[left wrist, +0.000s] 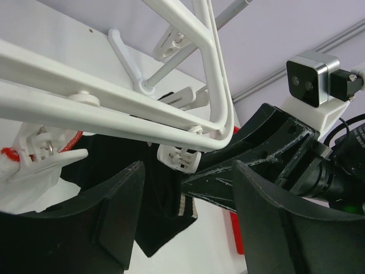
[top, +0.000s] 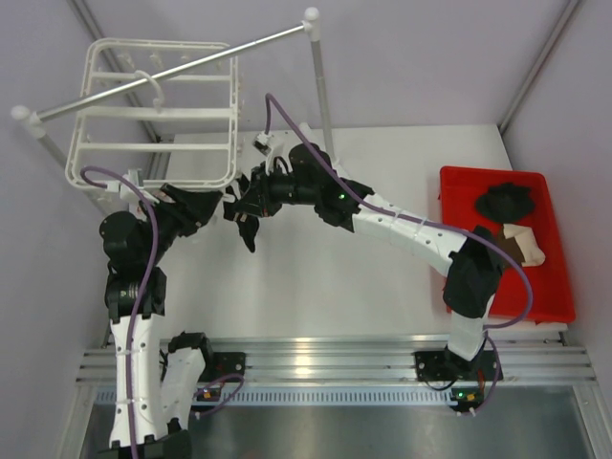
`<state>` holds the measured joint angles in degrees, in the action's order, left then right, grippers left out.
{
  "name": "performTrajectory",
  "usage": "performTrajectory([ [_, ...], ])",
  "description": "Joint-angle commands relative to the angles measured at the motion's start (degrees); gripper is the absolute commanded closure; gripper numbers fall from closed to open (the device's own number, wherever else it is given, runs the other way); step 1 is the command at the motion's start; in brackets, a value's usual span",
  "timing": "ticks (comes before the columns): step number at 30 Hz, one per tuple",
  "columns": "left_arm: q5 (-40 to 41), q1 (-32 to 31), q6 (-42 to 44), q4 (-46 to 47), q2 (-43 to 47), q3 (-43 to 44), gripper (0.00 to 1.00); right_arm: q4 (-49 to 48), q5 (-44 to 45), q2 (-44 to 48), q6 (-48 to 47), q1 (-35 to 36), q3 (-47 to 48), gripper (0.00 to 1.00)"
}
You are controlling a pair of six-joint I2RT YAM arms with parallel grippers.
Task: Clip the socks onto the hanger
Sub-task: Clamp the sock onto the hanger, then reset both arms
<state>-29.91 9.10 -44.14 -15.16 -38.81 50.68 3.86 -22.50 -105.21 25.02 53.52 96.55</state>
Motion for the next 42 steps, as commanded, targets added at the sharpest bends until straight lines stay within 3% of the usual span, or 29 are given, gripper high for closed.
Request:
performTrajectory([
  [1,-0.8,0.2,-0.7,1.1,1.2,2.1,0.32,-1.5,-0.3,1.0,-1.5,0.8,3.1,0.81],
  [2,-0.8,0.1,-0.6,0.8,1.3,2.2,0.3,-1.1,-0.1,1.4,-2.4,0.6,2.2,0.62],
  [5,-0.6,0.1,-0.2,-0.6,1.7,3.0,0.29,0.7,0.6,4.7,-4.4,0.0,-0.6,0.44],
  [8,-0.6,0.1,0.2,-1.7,2.4,3.6,0.28,2.6,1.0,7.1,-6.5,-0.5,-3.4,0.38],
  [12,-0.9,0.1,1.7,-3.8,3.0,4.9,0.28,4.8,0.1,11.9,-9.8,-1.1,-6.6,0.37],
  [15,-2.2,0.1,4.3,-7.4,2.8,6.7,0.2,6.4,-1.0,15.5,-12.4,-1.6,-9.6,0.32],
  [16,-3.4,0.1,5.1,-8.6,2.4,7.3,0.11,6.5,-1.3,16.5,-13.0,-1.9,-10.6,0.3],
  [18,-4.0,0.1,8.0,-12.2,2.3,9.1,0.02,7.3,-1.8,19.6,-14.7,-2.4,-13.7,0.2],
  [23,-5.2,0.1,18.7,-21.7,2.9,13.8,0.02,8.9,-1.8,28.6,-17.6,-6.3,-21.6,0.0],
  [28,-5.9,0.1,31.6,-34.3,2.1,18.3,0.02,10.7,-1.2,37.3,-18.5,-15.5,-28.0,0.0],
  [32,-3.6,0.2,43.6,-39.1,3.0,18.3,0.02,12.0,0.4,47.0,-21.8,-21.3,-34.6,0.0],
  [42,2.4,0.2,56.4,-37.1,10.8,8.8,0.02,14.7,2.6,67.6,-23.3,-30.7,-48.6,0.0],
])
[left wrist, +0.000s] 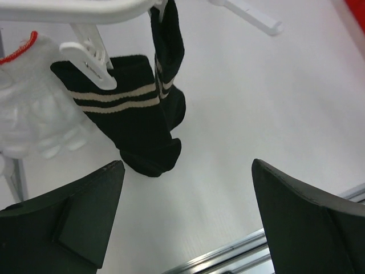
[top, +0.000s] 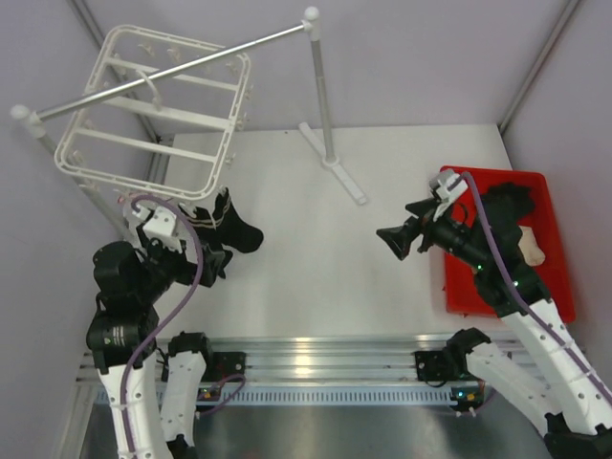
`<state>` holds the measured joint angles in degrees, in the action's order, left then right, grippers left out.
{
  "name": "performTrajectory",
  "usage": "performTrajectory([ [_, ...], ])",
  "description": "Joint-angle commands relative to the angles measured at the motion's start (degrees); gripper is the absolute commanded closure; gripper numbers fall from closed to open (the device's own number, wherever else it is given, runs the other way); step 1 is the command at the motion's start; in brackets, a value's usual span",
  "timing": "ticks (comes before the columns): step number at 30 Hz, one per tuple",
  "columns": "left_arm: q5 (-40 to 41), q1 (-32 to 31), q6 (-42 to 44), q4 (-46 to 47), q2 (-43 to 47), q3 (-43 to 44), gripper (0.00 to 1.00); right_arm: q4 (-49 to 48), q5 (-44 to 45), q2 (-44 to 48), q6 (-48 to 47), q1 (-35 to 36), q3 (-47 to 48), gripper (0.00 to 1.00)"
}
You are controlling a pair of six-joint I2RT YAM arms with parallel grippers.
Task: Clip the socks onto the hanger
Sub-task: Reset both arms
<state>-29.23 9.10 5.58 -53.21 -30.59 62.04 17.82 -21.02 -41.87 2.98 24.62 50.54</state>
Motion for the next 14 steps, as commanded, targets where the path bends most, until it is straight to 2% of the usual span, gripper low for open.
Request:
performTrajectory([
  [1,3.1,0.2,6.9,1.3,3.3,-2.9,0.02,1.1,2.2,5.8,-1.6,-2.4,-4.9,0.0],
  [3,3.7,0.1,6.6,3.2,5.7,-4.4,0.02,2.7,3.2,10.7,-2.2,-2.7,-6.9,0.0],
  [4,3.1,0.1,7.3,4.3,7.6,-5.6,0.02,4.7,5.7,16.4,-2.5,-2.8,-9.7,0.0],
  [14,6.8,0.1,6.5,7.5,11.1,-7.6,0.02,9.2,8.4,23.8,-6.1,-4.8,-10.9,0.0],
])
